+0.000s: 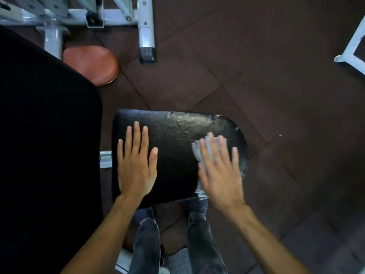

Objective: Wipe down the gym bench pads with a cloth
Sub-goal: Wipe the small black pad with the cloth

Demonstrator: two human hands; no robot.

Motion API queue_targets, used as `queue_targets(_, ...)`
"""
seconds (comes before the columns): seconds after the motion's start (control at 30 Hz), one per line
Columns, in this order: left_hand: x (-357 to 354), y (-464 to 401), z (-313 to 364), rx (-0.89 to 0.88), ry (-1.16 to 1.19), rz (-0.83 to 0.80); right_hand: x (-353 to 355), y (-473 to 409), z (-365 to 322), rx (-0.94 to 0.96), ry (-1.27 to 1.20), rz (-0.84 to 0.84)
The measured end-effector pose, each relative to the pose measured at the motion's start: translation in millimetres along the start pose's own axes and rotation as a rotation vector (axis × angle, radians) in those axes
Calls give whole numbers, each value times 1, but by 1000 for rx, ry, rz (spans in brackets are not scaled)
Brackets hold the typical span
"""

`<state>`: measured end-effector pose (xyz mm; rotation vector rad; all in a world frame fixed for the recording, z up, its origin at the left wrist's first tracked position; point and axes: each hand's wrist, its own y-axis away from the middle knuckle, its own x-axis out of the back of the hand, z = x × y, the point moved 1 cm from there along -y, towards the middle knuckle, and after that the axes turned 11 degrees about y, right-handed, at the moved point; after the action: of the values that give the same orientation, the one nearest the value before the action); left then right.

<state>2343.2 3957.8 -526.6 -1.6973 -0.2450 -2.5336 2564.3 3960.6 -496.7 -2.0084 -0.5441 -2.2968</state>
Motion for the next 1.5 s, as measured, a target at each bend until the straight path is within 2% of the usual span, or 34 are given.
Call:
queue_targets(0.1,0,-1,2,5,-15,-10,4,-21,35,-223,-15,-28)
queue_targets(0.2,-1,-2,1,16,-30,-9,15,-72,28,-410,-153,21)
queue_targets(0.3,-3,-1,-1,5,-36,2,16,-92,-28,-268,-139,86)
queue_targets(0.37,-3,0,-2,-3,-29,14,11,-64,-66,-118,-126,101)
queue_targets(0.43,-4,1,-1,-10,-14,19,4,-22,-72,11,-118,67)
queue_targets(0.5,-3,0,-1,-9,-10,20,-4,8,-50,95,-85,54)
queue_targets(0.57,-2,1,-1,-3,-2,18,-8,19,-15,60,-59,49)
queue_targets(0.63,-2,0,0,5,1,18,-5,7,13,-67,-78,38)
queue_targets(0.77,-3,-1,0,1,0,13,9,-56,19,-289,-198,75)
queue_targets(0.87,-3,0,-1,-2,-9,4,10,-74,-6,-256,-172,111)
queue_targets(1.07,3,-2,2,29,27,-73,2,-38,-27,-229,-211,177)
queue_targets(1.13,13,2,11,24,69,-138,6,-18,-29,-250,-282,143)
queue_targets(1.27,39,30,47,-153,66,-278,25,30,-25,-364,-597,58)
queue_targets(1.37,55,58,81,-239,86,-386,52,73,-20,-573,-960,77)
queue_targets(1.5,70,90,132,-425,48,-512,73,129,-8,-778,-1127,115)
